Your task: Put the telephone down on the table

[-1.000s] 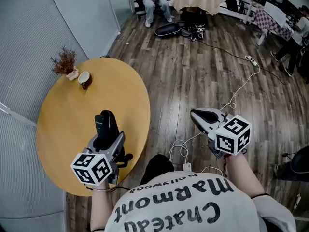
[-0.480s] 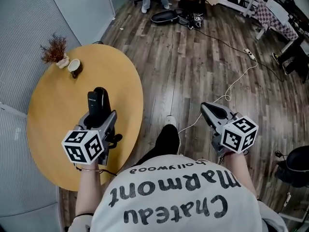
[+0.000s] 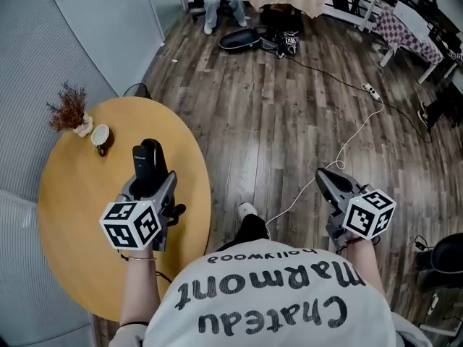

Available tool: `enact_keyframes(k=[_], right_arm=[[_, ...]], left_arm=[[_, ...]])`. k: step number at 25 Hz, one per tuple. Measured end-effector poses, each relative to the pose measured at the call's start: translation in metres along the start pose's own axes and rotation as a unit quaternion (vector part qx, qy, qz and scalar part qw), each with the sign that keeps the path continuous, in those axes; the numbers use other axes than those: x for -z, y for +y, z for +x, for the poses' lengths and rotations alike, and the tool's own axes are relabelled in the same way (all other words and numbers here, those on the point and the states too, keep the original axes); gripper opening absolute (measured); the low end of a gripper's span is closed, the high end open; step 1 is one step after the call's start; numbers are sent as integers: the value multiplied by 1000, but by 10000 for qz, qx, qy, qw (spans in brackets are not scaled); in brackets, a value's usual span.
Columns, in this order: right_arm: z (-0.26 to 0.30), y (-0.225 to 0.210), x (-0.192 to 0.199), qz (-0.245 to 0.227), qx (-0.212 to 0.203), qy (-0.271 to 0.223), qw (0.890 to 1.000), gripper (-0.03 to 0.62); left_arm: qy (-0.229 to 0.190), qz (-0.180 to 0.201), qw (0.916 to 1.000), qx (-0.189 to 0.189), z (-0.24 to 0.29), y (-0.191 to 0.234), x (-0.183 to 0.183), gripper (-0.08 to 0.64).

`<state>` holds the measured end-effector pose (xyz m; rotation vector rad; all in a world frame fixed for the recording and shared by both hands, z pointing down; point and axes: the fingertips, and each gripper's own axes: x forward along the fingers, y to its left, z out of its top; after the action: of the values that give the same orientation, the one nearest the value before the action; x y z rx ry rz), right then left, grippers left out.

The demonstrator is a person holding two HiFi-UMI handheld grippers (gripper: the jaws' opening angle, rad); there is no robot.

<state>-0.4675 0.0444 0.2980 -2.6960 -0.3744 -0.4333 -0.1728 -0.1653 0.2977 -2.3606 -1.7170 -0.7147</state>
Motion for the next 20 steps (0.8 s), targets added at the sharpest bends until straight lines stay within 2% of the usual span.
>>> enact_keyframes(k=[4, 6, 8, 11, 13, 16, 20], right_arm=[[55, -13, -40, -154, -242, 193, 9994, 15], [80, -17, -46, -368, -379, 338, 9980, 14], [101, -17, -51, -606, -686, 213, 9956, 15], [130, -7, -70, -793, -1419, -210, 9865, 14], [160, -3, -85, -809, -1751, -208, 9810, 15], [207, 6, -111, -1025, -1958, -14, 9753, 15], [235, 16, -134, -1168, -2281, 51, 9666, 15]], left_arm=[[83, -84, 9998, -131, 37, 31, -17, 288], [118, -188, 9995, -242, 52, 50, -9, 288], [94, -323, 9986, -407, 64, 66, 1, 288], [55, -582, 9956, -727, 81, 83, 11, 287], [64, -752, 9933, -881, 93, 93, 11, 287], [92, -899, 9913, -955, 110, 105, 3, 287], [42, -827, 9926, -891, 131, 107, -17, 287]])
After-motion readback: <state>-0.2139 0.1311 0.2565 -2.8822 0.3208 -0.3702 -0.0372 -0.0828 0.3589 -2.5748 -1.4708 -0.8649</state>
